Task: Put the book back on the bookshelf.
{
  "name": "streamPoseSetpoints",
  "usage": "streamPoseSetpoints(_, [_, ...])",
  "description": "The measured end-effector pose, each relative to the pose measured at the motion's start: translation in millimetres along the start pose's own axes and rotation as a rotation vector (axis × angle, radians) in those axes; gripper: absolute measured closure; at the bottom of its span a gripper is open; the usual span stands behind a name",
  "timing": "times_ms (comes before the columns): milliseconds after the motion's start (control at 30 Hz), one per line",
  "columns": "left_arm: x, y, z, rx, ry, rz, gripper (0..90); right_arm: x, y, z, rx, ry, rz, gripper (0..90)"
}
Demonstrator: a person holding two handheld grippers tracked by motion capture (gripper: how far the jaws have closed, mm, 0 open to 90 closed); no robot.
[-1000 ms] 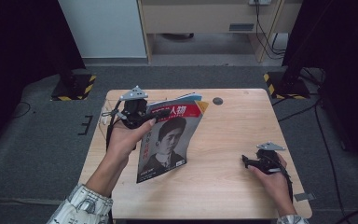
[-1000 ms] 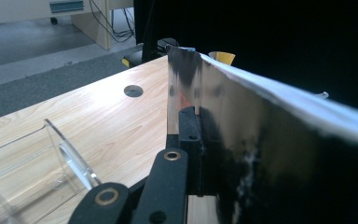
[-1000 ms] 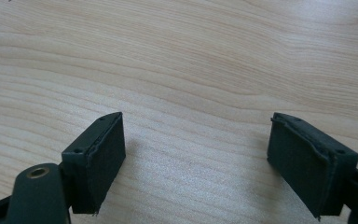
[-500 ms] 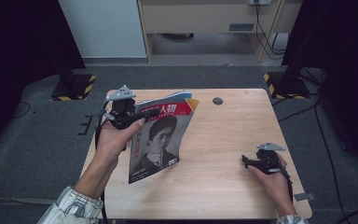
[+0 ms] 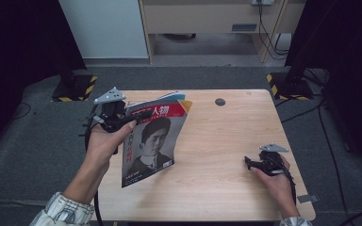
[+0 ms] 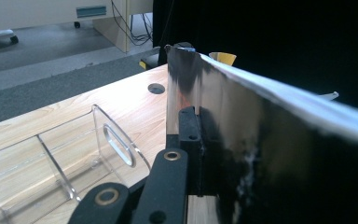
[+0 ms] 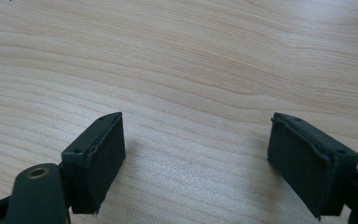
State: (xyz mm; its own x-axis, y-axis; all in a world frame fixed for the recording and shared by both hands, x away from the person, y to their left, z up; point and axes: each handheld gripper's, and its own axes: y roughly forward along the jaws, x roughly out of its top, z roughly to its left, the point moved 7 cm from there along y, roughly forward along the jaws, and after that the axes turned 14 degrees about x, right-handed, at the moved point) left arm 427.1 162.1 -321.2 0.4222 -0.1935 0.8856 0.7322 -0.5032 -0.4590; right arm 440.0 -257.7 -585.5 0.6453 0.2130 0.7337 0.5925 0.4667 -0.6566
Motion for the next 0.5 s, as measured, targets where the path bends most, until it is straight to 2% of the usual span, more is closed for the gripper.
streamPoseSetpoints(500, [-4.7,-14.9,15.8,0.032,-0.006,0.001,86.4,0.1,0.1,0.5,0.003,-0.002,-0.001,19.1])
